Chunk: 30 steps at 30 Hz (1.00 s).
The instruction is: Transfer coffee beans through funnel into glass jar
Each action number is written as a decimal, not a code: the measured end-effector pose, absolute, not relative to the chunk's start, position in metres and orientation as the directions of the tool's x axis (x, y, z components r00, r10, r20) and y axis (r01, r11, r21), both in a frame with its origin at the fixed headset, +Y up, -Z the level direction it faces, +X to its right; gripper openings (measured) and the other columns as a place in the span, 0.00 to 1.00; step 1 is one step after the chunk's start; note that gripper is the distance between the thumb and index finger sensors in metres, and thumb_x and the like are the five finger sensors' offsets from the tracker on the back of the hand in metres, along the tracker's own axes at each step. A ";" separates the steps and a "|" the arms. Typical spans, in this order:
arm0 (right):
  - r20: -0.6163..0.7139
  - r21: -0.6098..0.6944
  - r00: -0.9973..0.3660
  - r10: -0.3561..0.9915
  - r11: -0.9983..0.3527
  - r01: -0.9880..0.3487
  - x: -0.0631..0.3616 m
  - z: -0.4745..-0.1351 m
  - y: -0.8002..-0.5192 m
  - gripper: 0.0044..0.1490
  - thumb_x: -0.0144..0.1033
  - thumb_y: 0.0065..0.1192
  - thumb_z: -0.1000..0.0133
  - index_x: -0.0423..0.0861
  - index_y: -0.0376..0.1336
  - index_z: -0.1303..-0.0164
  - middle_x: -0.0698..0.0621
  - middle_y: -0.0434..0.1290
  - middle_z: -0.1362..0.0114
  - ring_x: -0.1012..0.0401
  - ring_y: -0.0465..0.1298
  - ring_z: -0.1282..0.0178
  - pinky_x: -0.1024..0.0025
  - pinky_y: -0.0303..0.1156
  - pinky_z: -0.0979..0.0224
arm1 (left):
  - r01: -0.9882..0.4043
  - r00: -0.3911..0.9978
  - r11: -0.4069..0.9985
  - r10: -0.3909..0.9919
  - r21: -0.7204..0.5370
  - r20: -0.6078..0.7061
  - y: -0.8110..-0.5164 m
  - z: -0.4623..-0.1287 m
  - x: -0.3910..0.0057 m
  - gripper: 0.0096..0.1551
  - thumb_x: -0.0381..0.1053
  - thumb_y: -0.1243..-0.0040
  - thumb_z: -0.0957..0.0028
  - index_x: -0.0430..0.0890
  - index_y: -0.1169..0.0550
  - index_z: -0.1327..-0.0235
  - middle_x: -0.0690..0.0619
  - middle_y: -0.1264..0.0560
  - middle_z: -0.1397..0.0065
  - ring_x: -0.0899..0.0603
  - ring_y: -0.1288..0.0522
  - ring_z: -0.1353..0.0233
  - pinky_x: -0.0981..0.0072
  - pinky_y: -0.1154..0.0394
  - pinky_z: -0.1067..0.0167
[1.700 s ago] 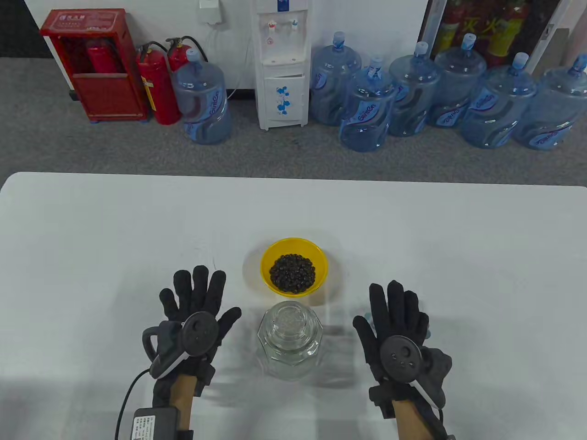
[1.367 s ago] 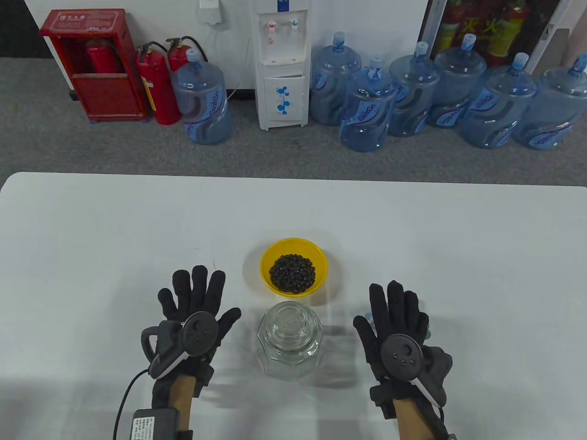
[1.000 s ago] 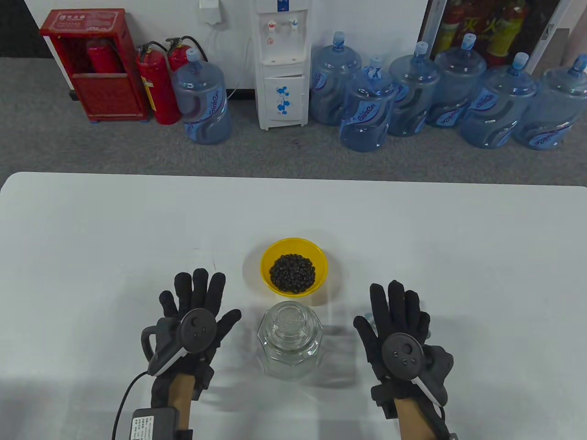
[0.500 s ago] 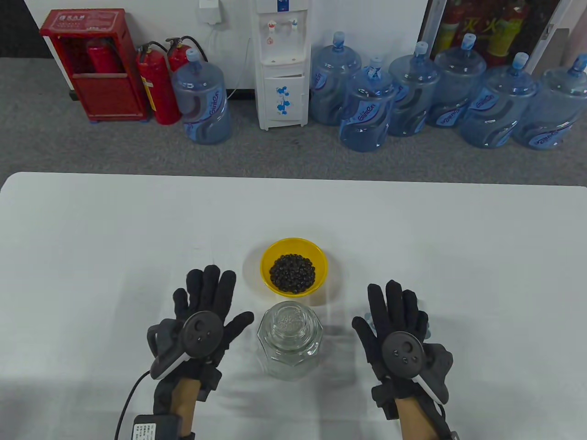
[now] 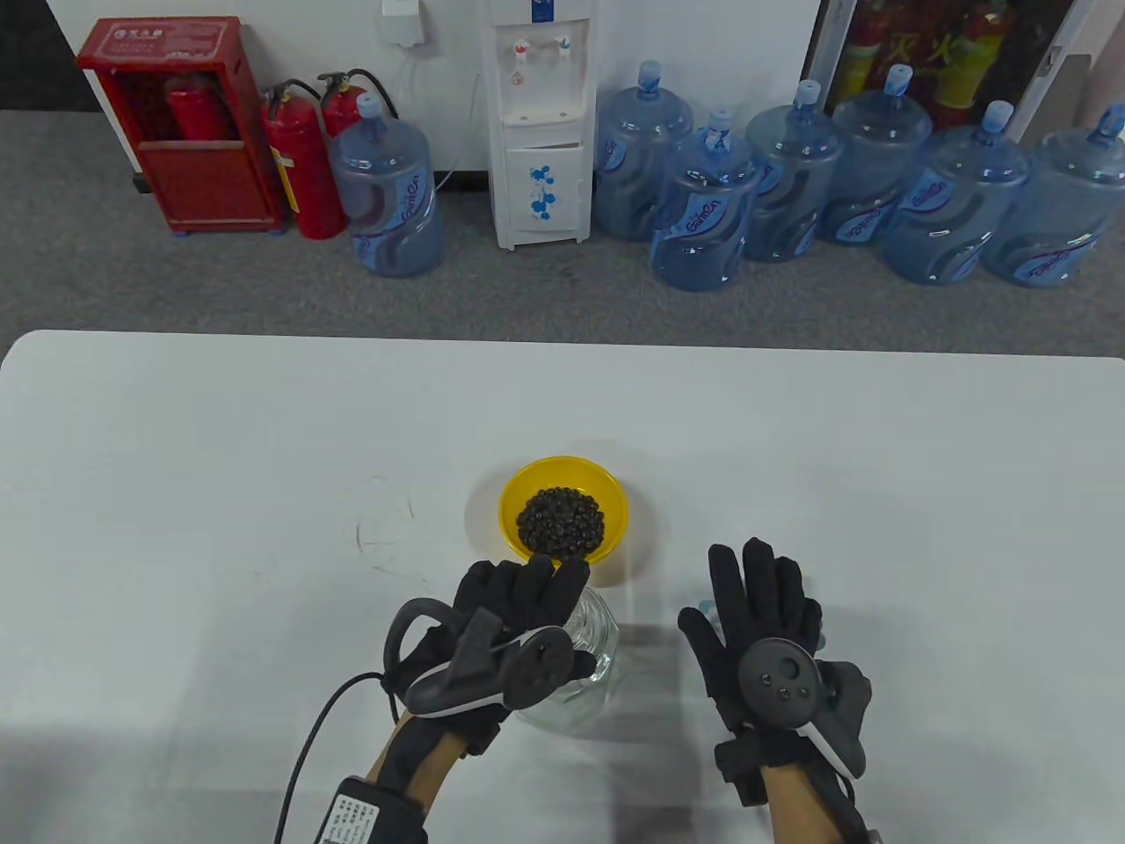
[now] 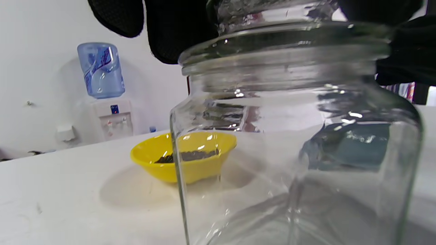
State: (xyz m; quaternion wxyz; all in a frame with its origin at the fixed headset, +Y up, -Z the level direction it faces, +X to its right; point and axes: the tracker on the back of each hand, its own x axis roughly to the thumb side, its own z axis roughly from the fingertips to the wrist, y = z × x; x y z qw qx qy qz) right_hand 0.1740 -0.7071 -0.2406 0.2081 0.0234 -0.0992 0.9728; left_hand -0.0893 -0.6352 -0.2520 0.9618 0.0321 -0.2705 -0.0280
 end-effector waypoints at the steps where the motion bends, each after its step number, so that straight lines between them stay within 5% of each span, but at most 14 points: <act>1: 0.087 -0.183 -0.911 0.402 -0.893 -0.411 0.174 -0.241 -0.707 0.48 0.67 0.37 0.32 0.55 0.40 0.04 0.41 0.36 0.04 0.37 0.39 0.09 0.31 0.41 0.18 | 0.027 0.850 0.996 -0.066 0.081 0.523 -0.636 -0.252 -0.089 0.50 0.74 0.48 0.49 0.52 0.40 0.16 0.46 0.33 0.19 0.38 0.28 0.26 0.38 0.36 0.25; 15: 0.088 -0.201 -0.896 0.435 -0.873 -0.444 0.178 -0.240 -0.707 0.48 0.67 0.36 0.32 0.55 0.40 0.04 0.41 0.36 0.04 0.37 0.40 0.09 0.31 0.41 0.18 | -0.119 0.839 0.984 0.030 0.131 0.544 -0.604 -0.247 -0.106 0.50 0.73 0.47 0.49 0.52 0.40 0.16 0.46 0.31 0.22 0.39 0.27 0.30 0.35 0.38 0.24; 20: 0.082 -0.216 -0.892 0.444 -0.866 -0.451 0.181 -0.239 -0.707 0.48 0.67 0.37 0.31 0.54 0.41 0.04 0.41 0.37 0.04 0.37 0.40 0.09 0.31 0.42 0.18 | -0.139 0.903 0.960 0.021 0.244 0.430 -0.587 -0.248 -0.143 0.48 0.73 0.48 0.47 0.54 0.40 0.15 0.45 0.31 0.21 0.40 0.27 0.33 0.37 0.36 0.26; 30: 0.076 -0.213 -0.898 0.434 -0.873 -0.440 0.180 -0.240 -0.707 0.48 0.67 0.37 0.31 0.54 0.41 0.04 0.41 0.37 0.04 0.37 0.40 0.09 0.31 0.42 0.18 | 0.038 0.996 0.989 -0.049 0.144 0.078 -0.648 -0.279 -0.237 0.42 0.70 0.47 0.45 0.60 0.39 0.16 0.41 0.34 0.20 0.39 0.26 0.36 0.35 0.35 0.28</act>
